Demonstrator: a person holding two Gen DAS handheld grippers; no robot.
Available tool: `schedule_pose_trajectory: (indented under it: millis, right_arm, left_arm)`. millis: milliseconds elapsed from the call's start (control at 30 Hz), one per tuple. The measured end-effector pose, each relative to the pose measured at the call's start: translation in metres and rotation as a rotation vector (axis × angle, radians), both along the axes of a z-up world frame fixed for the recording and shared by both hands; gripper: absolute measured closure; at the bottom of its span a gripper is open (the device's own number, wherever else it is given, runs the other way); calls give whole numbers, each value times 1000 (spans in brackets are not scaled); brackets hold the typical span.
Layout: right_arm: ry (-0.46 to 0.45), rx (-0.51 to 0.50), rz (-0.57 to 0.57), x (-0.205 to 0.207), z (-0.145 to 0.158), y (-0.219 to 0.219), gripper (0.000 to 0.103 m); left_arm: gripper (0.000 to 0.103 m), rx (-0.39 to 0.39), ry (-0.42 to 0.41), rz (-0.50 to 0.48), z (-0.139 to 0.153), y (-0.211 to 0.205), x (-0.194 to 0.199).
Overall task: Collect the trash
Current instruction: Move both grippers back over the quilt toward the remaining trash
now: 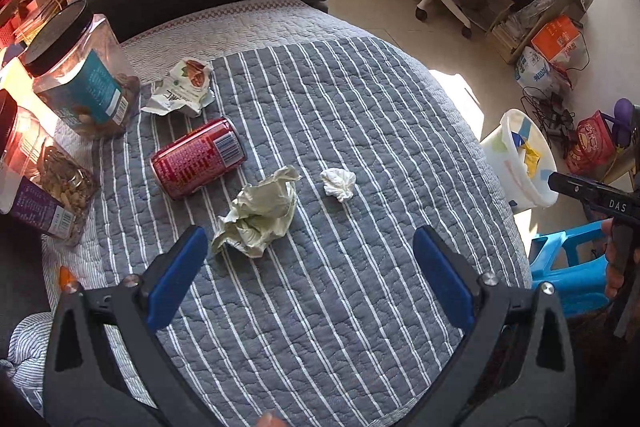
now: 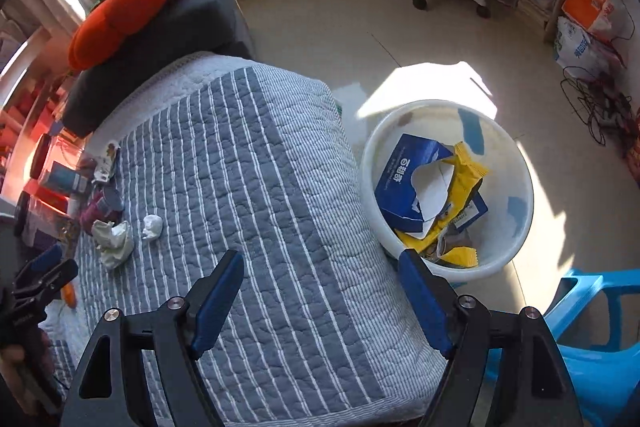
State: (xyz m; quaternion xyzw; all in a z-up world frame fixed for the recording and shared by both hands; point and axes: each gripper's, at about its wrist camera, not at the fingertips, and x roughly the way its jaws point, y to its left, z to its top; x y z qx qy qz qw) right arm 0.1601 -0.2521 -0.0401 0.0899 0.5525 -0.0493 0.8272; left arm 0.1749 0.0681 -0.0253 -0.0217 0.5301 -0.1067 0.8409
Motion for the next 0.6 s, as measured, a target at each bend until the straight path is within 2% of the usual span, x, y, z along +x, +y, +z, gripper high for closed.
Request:
schedule_pose_trajectory:
  millis: [267, 433, 600]
  right_arm:
    - [53, -43, 132, 21, -21, 69, 22]
    - [80, -51, 166, 30, -34, 97, 22]
    - [94, -40, 189, 41, -43, 123, 22]
  left_arm:
    - [1, 45, 90, 72, -17, 61, -7]
    - [1, 58, 179, 102, -34, 93, -12]
    - [1, 70, 226, 175, -46, 130, -17]
